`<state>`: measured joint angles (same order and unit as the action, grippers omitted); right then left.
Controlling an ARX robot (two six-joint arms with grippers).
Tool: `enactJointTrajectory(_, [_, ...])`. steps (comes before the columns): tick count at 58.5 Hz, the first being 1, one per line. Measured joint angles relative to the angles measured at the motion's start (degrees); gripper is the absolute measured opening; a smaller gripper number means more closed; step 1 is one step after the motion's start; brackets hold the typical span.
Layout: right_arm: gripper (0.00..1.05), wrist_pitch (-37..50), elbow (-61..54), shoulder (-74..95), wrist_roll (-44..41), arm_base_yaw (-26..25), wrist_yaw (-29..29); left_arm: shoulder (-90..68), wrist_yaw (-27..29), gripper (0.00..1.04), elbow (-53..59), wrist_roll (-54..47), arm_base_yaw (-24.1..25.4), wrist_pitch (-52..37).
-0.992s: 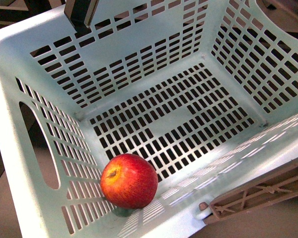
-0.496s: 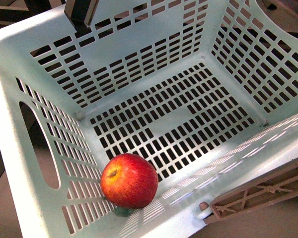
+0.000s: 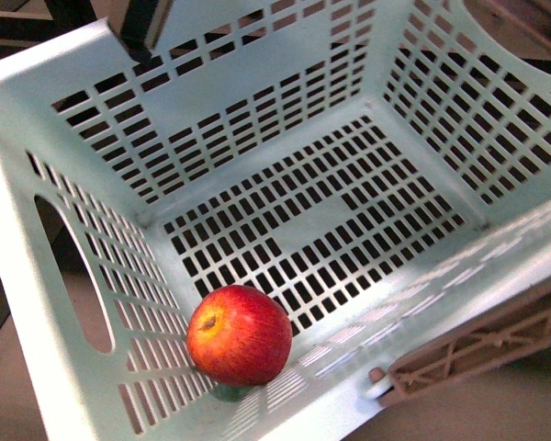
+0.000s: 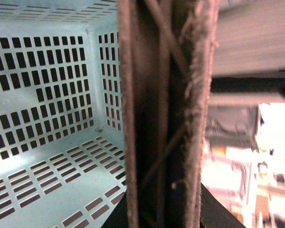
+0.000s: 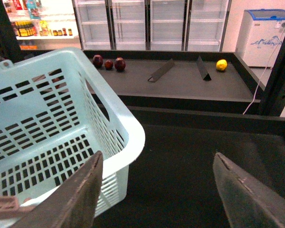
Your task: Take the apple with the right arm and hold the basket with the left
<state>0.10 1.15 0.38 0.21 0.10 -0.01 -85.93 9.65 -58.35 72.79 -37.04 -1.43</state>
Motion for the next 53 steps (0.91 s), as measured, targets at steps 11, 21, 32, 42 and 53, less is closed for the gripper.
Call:
enactJointTrajectory(11, [0.96, 0.0, 0.0, -0.1, 0.0, 0.0, 0.1, 1.6, 3.4, 0.06, 0.5, 4.3, 8.8, -3.5])
enactJointTrajectory(21, [0.96, 0.0, 0.0, -0.1, 0.0, 0.0, 0.0, 1.0, 1.3, 0.06, 3.2, 11.1, 14.3, -7.8])
enactJointTrajectory(32, [0.96, 0.0, 0.0, -0.1, 0.0, 0.0, 0.0, -5.4, -0.7, 0.06, 4.0, 16.0, 19.6, -11.4])
enactJointTrajectory(42, [0.96, 0.0, 0.0, -0.1, 0.0, 0.0, 0.0, -12.9, -2.1, 0.06, 5.9, 17.0, 22.0, -14.8])
enactJointTrajectory(53, [0.96, 0.0, 0.0, -0.1, 0.0, 0.0, 0.0, -17.1, -6.8, 0.06, 6.2, 16.6, 22.3, -15.7])
